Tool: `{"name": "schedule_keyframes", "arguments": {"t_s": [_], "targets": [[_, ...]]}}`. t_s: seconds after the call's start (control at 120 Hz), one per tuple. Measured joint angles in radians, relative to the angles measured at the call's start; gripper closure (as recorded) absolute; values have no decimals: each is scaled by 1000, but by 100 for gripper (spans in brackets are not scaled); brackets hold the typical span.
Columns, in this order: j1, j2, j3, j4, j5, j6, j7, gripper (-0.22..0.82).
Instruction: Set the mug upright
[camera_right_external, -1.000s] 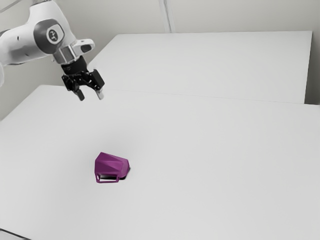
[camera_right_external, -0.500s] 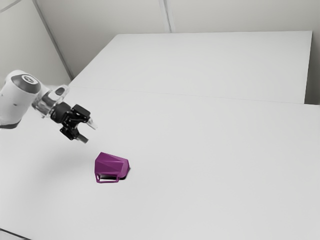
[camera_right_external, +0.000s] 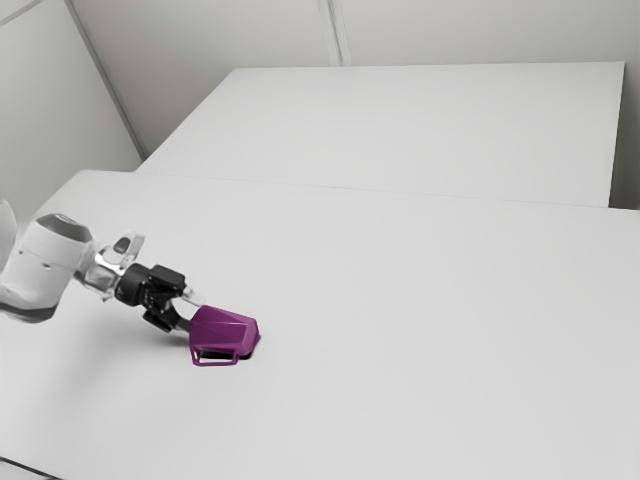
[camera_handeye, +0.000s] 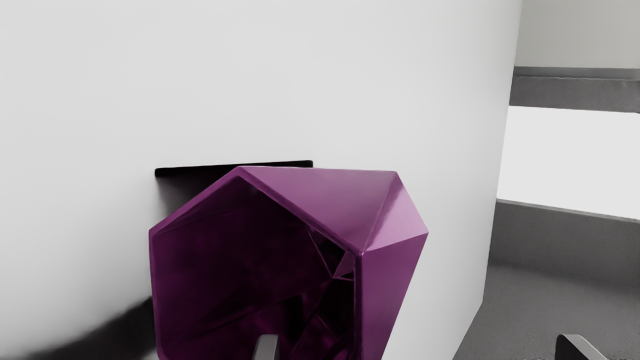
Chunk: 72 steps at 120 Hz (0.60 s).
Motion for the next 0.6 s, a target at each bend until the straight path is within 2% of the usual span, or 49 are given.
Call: {"name": "schedule_keyframes", "arguments": {"t_s": [0.142, 0.175, 0.308, 0.383, 0.483, 0.6], "targets": [[-8, 0, -2, -10, -37, -10, 76, 0], [-9, 1, -3, -11, -41, -11, 92, 3], [-10, 8, -4, -18, -65, -16, 145, 37], [-11, 10, -7, -20, -73, -16, 171, 52], [-15, 10, -15, -19, -76, -5, 199, 64], [-25, -5, -50, -9, -56, 48, 224, 71]]}}
